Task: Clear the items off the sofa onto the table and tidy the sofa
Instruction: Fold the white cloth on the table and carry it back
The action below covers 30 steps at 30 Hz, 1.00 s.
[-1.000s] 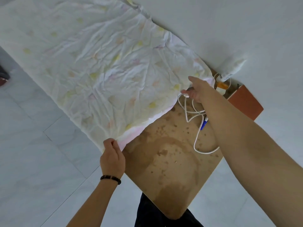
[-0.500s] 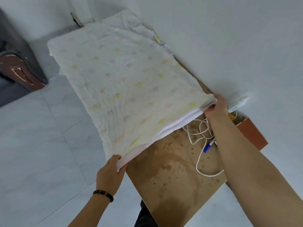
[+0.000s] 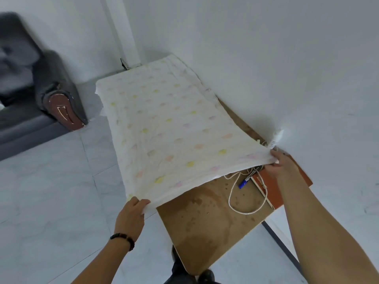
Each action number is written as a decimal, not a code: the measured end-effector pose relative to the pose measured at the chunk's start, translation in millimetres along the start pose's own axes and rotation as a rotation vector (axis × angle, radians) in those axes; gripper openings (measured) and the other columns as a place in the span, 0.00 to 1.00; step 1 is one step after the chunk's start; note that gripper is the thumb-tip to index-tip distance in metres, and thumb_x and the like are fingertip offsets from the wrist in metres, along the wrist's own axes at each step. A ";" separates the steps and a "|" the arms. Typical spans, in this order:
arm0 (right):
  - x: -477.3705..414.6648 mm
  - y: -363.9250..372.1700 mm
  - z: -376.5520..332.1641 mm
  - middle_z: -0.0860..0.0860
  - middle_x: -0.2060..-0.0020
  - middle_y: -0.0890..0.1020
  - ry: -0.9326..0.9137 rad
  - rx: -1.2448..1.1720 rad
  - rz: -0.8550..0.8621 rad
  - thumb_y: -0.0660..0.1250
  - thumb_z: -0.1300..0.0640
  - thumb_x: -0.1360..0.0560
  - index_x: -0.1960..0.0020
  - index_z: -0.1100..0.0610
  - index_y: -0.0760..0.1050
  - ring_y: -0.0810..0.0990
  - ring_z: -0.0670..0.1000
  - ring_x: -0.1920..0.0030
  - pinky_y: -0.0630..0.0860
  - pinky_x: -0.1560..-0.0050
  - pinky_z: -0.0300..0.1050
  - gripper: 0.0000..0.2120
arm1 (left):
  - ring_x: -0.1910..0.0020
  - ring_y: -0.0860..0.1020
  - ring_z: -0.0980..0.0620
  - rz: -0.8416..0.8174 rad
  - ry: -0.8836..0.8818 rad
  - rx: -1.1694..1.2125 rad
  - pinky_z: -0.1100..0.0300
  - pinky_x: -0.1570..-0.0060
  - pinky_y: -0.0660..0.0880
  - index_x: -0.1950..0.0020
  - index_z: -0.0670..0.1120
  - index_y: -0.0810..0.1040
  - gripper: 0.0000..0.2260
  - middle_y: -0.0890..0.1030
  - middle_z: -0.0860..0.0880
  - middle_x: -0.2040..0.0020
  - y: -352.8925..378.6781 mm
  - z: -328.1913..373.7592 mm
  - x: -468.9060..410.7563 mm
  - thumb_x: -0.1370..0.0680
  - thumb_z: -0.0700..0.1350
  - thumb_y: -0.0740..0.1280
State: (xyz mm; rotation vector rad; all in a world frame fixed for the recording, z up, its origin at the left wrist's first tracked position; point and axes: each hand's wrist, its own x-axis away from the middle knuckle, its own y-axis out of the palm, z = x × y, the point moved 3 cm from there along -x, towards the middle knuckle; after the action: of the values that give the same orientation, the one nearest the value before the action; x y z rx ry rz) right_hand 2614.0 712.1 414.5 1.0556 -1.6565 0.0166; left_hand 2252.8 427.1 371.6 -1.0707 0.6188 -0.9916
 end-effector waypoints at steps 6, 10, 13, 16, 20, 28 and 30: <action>-3.6 2.9 -10.6 0.56 0.46 0.82 -0.065 0.337 0.003 0.70 0.65 0.25 0.40 0.62 0.75 0.82 0.56 0.52 0.82 0.69 0.53 0.14 | 0.63 0.75 0.44 0.051 -0.074 0.004 0.60 0.70 0.72 0.55 0.40 0.80 0.15 0.75 0.45 0.58 6.3 -0.3 29.2 0.35 0.24 0.71; 10.6 9.0 -35.1 0.55 0.50 0.80 -0.433 0.373 0.023 0.67 0.66 0.23 0.31 0.56 0.71 0.80 0.53 0.56 0.81 0.53 0.52 0.21 | 0.68 0.69 0.50 0.090 -0.041 -0.049 0.69 0.72 0.60 0.56 0.40 0.81 0.15 0.74 0.46 0.59 9.4 -1.0 48.1 0.35 0.23 0.71; 16.4 -7.7 -42.0 0.56 0.47 0.83 -0.670 0.623 0.182 0.64 0.62 0.24 0.38 0.54 0.77 0.81 0.53 0.55 0.79 0.49 0.48 0.16 | 0.65 0.74 0.45 0.088 -0.017 -0.096 0.63 0.73 0.70 0.56 0.40 0.83 0.18 0.76 0.43 0.59 9.7 8.6 59.8 0.39 0.23 0.73; -0.8 -36.5 -38.8 0.52 0.48 0.83 -0.623 0.670 0.306 0.61 0.58 0.24 0.42 0.51 0.78 0.82 0.55 0.51 0.79 0.48 0.47 0.13 | 0.63 0.77 0.42 0.054 -0.052 -0.079 0.58 0.73 0.75 0.55 0.43 0.85 0.20 0.77 0.43 0.58 19.2 11.1 66.8 0.39 0.23 0.73; -13.7 -57.2 -31.1 0.55 0.41 0.80 -0.533 0.848 0.418 0.64 0.51 0.22 0.35 0.59 0.76 0.79 0.59 0.40 0.73 0.48 0.44 0.19 | 0.57 0.80 0.45 -0.083 -0.114 -0.050 0.60 0.61 0.76 0.41 0.46 0.82 0.20 0.80 0.46 0.49 43.5 5.5 73.9 0.28 0.29 0.68; -20.5 -38.1 -19.8 0.55 0.43 0.78 -0.427 0.722 0.297 0.68 0.58 0.21 0.32 0.58 0.74 0.79 0.60 0.42 0.83 0.62 0.50 0.18 | 0.53 0.78 0.42 -0.069 -0.165 -0.037 0.53 0.59 0.78 0.46 0.38 0.81 0.15 0.79 0.42 0.50 39.0 -3.1 62.8 0.29 0.27 0.66; -21.5 -32.2 -20.3 0.56 0.42 0.77 -0.414 0.706 0.298 0.67 0.58 0.21 0.31 0.58 0.73 0.79 0.59 0.44 0.84 0.61 0.53 0.19 | 0.53 0.76 0.43 -0.044 -0.172 -0.026 0.57 0.63 0.74 0.52 0.39 0.81 0.08 0.78 0.43 0.53 28.3 -6.9 54.1 0.28 0.30 0.67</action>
State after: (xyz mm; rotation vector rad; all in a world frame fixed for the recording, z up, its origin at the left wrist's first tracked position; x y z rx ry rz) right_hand 2649.8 716.3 389.8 1.3772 -2.2518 0.6586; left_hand 2281.6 379.8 344.9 -1.1829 0.4705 -0.9199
